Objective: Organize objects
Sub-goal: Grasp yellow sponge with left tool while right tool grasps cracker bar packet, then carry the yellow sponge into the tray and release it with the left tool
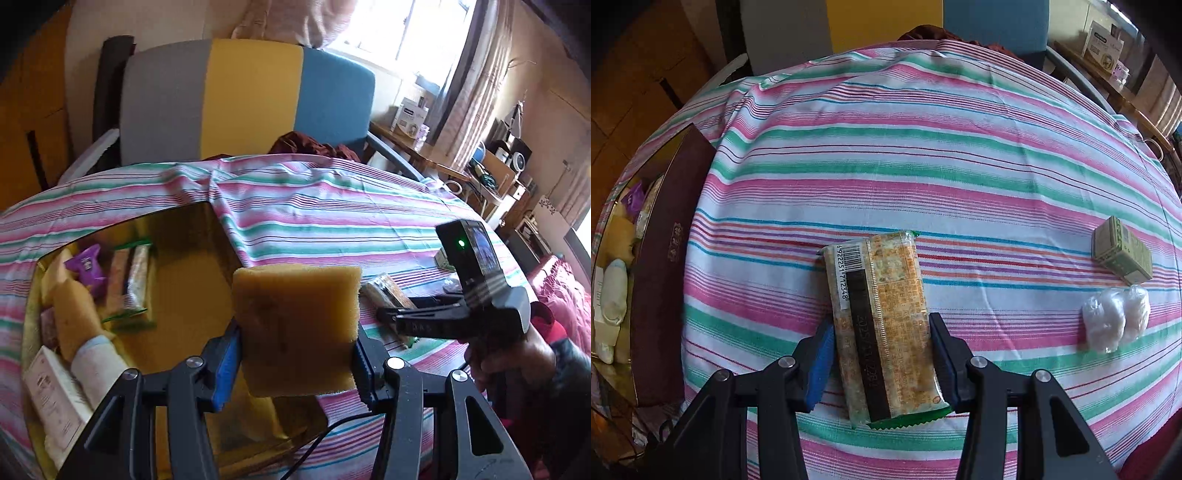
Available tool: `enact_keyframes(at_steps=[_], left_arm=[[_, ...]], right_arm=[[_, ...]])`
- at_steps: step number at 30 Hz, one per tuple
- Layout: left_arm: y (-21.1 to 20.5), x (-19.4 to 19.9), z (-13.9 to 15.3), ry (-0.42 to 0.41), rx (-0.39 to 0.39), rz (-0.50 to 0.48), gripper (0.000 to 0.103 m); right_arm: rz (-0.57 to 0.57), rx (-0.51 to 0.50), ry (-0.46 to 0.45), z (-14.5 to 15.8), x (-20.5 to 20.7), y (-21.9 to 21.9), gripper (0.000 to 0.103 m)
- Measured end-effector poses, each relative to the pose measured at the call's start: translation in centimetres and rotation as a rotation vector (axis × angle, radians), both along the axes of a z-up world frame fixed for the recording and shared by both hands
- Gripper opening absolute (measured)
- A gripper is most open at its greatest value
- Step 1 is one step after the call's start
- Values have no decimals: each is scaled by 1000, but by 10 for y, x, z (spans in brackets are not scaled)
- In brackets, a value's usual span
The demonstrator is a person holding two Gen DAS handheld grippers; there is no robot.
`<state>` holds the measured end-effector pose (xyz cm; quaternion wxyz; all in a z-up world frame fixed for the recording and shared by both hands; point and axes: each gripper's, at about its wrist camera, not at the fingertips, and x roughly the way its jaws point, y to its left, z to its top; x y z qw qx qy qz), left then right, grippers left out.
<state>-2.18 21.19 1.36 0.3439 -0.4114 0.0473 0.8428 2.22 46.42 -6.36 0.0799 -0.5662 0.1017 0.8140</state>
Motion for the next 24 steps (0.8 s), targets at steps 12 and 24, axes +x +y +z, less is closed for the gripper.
enact_keyframes(at_steps=[12,24], left_arm=[[-41,1,-8,40,-45,110,53],[-54,3,-15,27,-55,145,53]], right_arm=[[9,23,39,3,3,-1,51],[29,61,47,3,7,-4,50]])
